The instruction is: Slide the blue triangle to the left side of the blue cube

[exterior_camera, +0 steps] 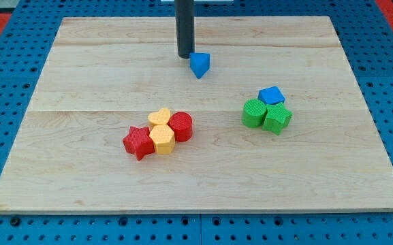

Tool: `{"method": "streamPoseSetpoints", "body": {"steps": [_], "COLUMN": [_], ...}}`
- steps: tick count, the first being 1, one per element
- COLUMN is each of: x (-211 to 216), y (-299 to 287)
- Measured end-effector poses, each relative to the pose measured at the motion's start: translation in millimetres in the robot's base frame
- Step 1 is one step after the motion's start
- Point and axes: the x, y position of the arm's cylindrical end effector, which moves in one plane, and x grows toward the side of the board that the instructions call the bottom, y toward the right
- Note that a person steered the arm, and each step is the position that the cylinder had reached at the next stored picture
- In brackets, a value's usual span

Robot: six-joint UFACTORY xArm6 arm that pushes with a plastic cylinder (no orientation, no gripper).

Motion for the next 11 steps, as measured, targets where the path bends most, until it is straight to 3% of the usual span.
{"method": "streamPoseSetpoints", "body": {"steps": [4, 9, 11], "x": [52, 52, 78], "y": [96, 93, 100]}}
